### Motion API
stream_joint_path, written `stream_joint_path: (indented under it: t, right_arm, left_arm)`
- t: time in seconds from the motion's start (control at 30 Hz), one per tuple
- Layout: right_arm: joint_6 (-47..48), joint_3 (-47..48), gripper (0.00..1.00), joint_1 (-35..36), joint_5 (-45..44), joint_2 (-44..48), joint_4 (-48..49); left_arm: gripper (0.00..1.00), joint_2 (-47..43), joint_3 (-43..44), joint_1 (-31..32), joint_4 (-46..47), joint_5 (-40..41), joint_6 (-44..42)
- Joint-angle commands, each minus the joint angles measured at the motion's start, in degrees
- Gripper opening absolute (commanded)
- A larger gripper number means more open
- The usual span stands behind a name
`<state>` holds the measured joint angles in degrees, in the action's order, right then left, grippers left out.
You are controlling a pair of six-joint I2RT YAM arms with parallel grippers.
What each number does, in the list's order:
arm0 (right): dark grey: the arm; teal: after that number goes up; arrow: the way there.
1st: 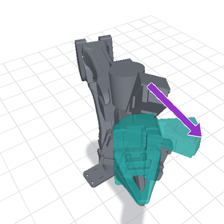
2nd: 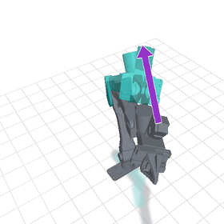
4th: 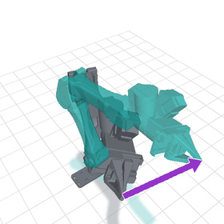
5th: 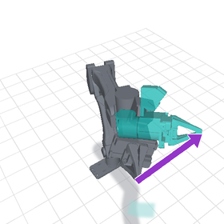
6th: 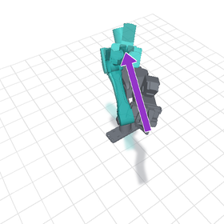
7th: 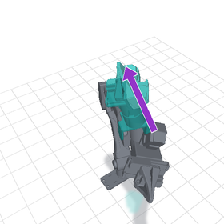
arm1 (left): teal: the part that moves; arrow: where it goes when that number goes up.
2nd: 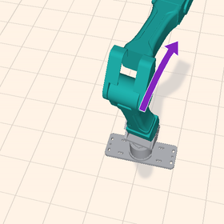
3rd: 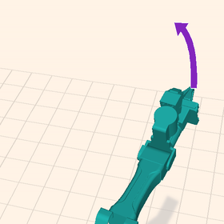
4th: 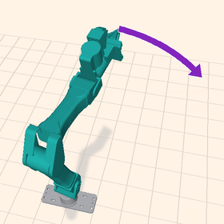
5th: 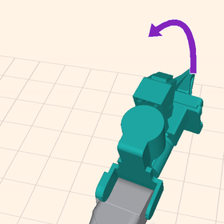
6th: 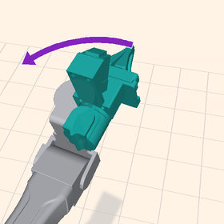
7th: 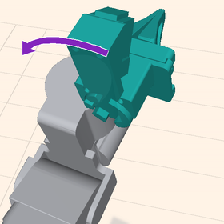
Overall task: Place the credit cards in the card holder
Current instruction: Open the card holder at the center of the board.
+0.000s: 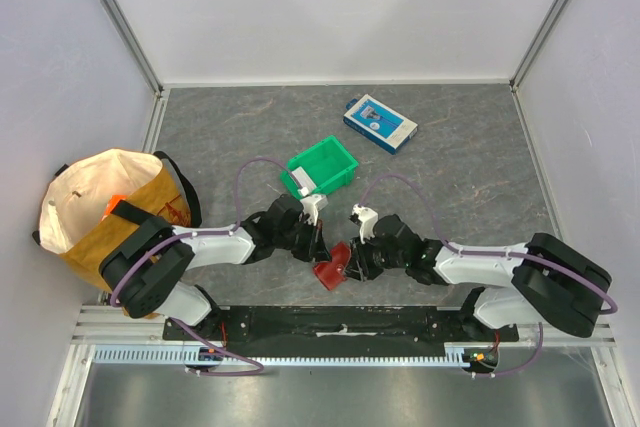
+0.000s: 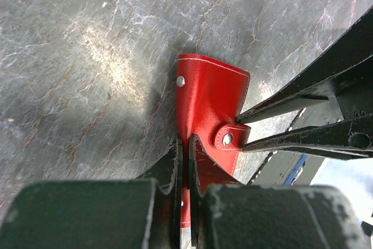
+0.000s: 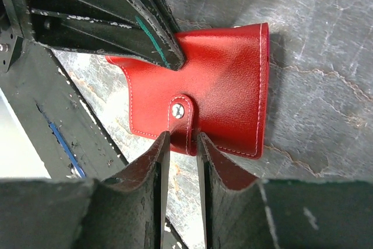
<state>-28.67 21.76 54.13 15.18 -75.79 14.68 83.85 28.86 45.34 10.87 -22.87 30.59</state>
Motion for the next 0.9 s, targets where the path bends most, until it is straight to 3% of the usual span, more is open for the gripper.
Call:
stream_joint_path:
  t: [0.0,0.17,0.2,0.3,0.5,0.7,0.8,0.87]
  right_arm:
    - [-2.3,3.1,0.32,1.3,6.4,-2.3,5.8]
    - [-1.7,4.7,0.28,2.2,6.7,-4.9,6.2]
    - [-1.6,5.1,0.24,2.4,7.1,-5.7,6.4]
    - [-0.3,7.0,0.0,4.0,6.4,-7.0,5.4]
    - [4.9,8.0,0.0,10.5,3.3,-4.8,4.6]
    - [5.9,5.8,0.0,11.4,2.9,-4.8,1.4]
    - [4.6,3.3,0.12,11.4,2.1,-1.3,0.0]
    - [2.8,2.2,0.27,11.4,-1.1,2.6,-3.8]
  left_arm:
    - [0.02,0.0,-0.2,0.9,7.5,-1.9,3.6]
    - [0.02,-0.7,-0.8,0.9,8.5,-1.6,5.0]
    - [0.02,-1.0,-0.9,0.9,8.8,-1.6,5.4]
    - [0.02,-1.5,-1.5,0.9,9.5,-0.5,6.6]
    - [0.02,-2.1,-2.3,1.1,6.8,6.2,9.7]
    - [0.02,-3.3,-1.4,0.9,0.6,13.5,10.5]
    - [0.02,-5.6,-1.3,0.9,-2.4,17.0,10.9]
    - [0.02,-7.9,-2.1,0.9,-4.1,19.7,11.4]
